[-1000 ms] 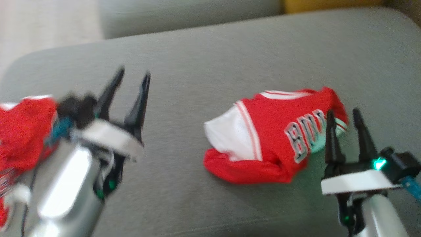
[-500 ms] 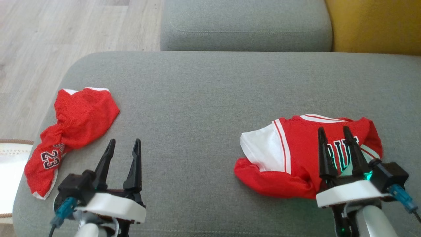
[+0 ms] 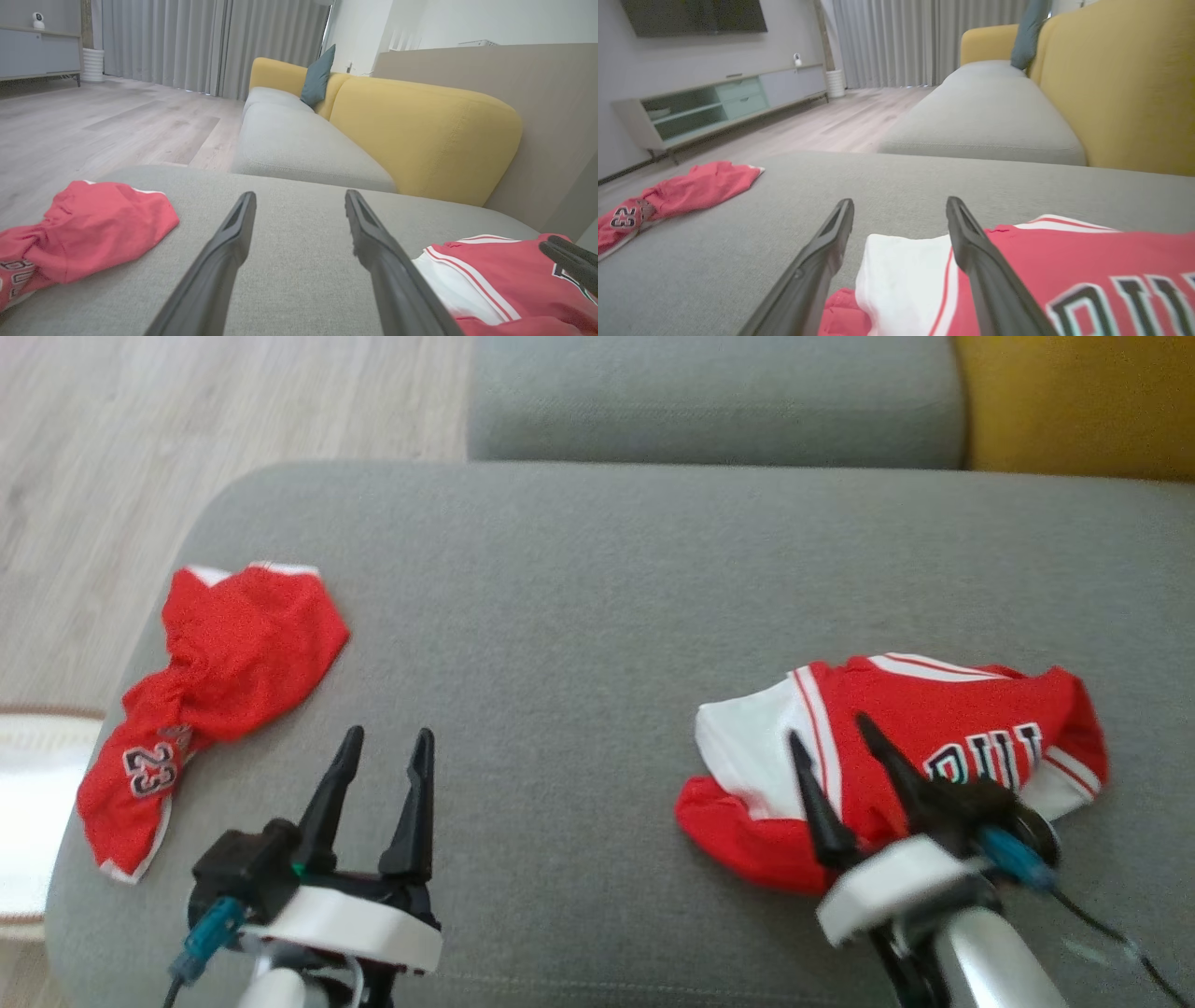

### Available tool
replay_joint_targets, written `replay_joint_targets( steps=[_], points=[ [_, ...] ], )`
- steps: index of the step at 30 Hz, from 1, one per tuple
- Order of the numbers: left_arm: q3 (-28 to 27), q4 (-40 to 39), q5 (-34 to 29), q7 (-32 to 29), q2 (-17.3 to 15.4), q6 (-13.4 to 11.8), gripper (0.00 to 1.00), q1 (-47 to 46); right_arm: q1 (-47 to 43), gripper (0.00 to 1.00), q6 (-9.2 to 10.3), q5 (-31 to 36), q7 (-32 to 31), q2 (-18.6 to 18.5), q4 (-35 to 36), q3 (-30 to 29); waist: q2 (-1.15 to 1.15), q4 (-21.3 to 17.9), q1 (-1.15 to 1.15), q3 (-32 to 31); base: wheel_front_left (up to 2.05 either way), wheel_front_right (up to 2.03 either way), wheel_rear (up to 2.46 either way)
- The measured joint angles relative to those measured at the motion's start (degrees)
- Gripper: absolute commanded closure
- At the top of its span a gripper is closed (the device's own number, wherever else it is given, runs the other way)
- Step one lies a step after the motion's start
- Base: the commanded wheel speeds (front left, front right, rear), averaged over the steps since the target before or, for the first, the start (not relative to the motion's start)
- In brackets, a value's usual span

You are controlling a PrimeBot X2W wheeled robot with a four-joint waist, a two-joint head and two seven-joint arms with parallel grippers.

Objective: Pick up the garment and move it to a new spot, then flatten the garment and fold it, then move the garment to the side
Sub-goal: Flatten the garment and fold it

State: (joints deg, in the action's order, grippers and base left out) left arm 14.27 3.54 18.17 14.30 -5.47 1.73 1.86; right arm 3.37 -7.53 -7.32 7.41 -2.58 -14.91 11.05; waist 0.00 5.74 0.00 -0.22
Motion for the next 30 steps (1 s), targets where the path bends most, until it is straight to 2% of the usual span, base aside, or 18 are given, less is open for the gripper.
replay_joint_targets(
  steps=[7, 13, 24, 25, 26, 30],
  points=[
    [0.30, 1.56, 0.32, 0.00, 1.83, 2.27, 0.00, -1.46, 10.29, 0.00, 0.00, 4.74, -11.90, -0.12, -6.43, 5.20, 0.00, 3.60, 0.00, 2.88, 0.00, 0.00, 0.00],
    [1.11, 2.30, 0.54, 0.00, 2.23, 3.18, 0.00, -3.08, 15.09, 0.00, 0.00, 7.50, -19.83, -0.19, -14.44, 3.67, 0.00, 7.41, 0.00, 5.26, 0.00, 0.00, 0.00],
    [1.63, 2.71, 2.18, 0.00, 2.36, 3.81, 0.00, -4.67, 19.28, 0.00, 0.00, 9.74, -24.32, -0.29, -22.39, -1.15, 0.00, 10.85, 0.00, 8.88, 0.00, 0.00, 0.00],
    [1.69, 2.71, 2.15, 0.00, 2.38, 3.81, 0.00, -5.03, 19.69, 0.63, 0.00, 9.27, -24.40, -0.30, -22.72, -1.16, 0.00, 10.95, 0.00, 9.06, 0.00, 0.00, 0.00],
    [1.75, 2.72, 2.15, 0.00, 2.40, 3.80, 0.00, -5.27, 20.07, 1.00, 0.00, 8.95, -24.41, -0.30, -22.91, -0.98, 0.00, 10.98, 0.00, 9.21, 0.00, 0.00, 0.00],
    [1.87, 2.85, 2.15, 0.00, 2.42, 3.80, 0.00, -5.76, 21.12, 1.00, 0.00, 7.35, -23.95, -0.29, -23.21, -1.53, 0.00, 10.76, 0.01, 9.49, 0.00, 0.00, 0.00]
  ],
)
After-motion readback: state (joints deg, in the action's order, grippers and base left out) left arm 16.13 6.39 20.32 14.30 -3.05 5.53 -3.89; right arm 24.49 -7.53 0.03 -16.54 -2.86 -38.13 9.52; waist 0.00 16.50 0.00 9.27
